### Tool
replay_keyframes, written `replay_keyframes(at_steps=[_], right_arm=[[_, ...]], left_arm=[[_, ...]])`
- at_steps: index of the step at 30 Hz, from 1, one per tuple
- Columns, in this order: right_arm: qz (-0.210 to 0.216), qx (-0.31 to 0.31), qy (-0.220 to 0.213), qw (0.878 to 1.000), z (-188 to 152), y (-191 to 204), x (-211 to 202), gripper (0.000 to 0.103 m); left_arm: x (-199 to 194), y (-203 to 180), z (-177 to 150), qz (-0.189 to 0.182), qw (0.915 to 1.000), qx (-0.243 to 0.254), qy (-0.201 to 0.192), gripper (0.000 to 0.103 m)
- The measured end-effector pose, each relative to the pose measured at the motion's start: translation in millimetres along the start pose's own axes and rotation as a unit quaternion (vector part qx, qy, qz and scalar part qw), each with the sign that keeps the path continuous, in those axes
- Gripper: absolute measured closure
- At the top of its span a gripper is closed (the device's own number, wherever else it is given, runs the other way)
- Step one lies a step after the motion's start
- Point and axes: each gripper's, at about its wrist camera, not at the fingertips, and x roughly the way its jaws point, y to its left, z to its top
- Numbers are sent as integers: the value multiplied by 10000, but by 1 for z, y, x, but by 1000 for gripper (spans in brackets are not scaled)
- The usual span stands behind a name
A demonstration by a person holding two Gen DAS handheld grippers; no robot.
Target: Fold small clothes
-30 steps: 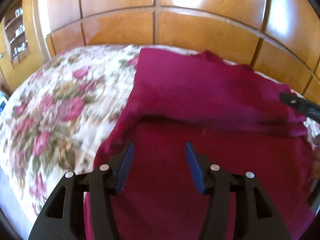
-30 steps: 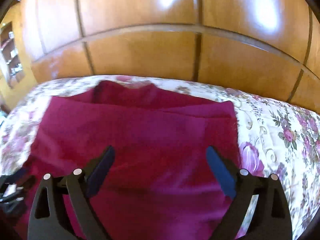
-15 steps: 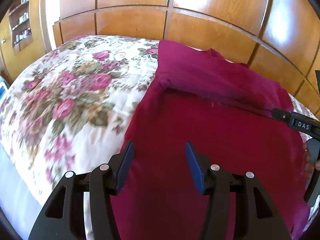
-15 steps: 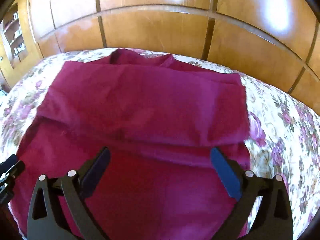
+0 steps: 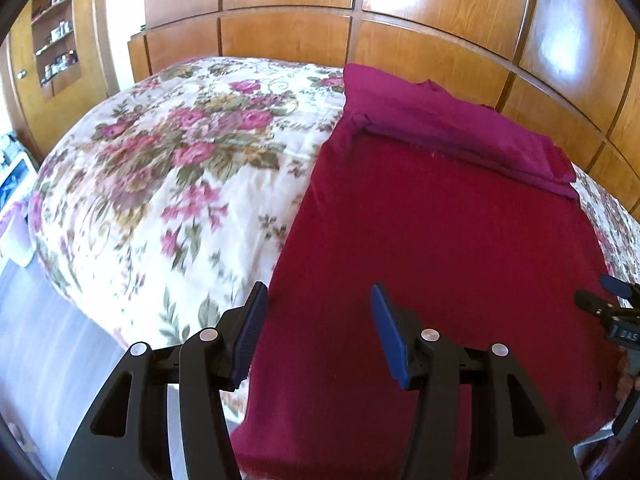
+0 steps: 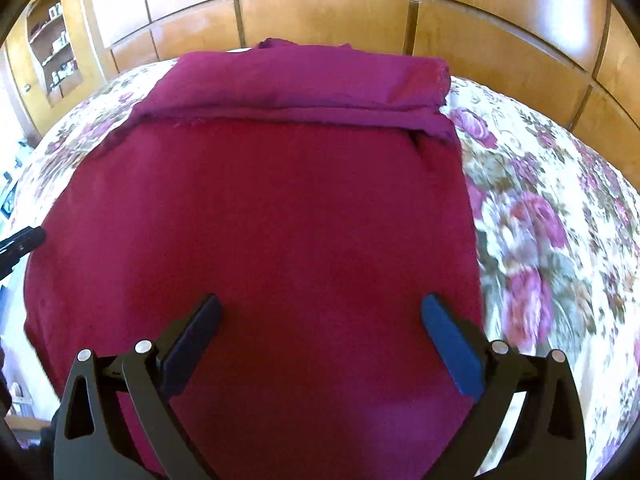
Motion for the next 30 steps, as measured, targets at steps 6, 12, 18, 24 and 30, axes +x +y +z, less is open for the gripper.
replay_keyframes(at_steps=[6, 12, 18, 24, 30], right_arm=[[123, 289, -73, 9995, -16, -15, -26, 3], [197, 522, 56, 9984, -30, -32, -38, 3], [424, 757, 371, 9955, -55, -43, -41, 13], [487, 665, 510, 9953, -72, -37, -48, 26], [445, 454, 553, 9964, -74, -31, -53, 57]], left_arm=[[-8, 1, -17, 34, 10000, 34, 60, 51], [-12, 1, -25, 15, 9999, 69, 148, 51], [-14, -3, -31, 7, 9997, 100, 215, 51], [-14, -7, -37, -94, 9993, 144, 334, 51], [-17, -12, -42, -176, 9990, 264, 320, 51]])
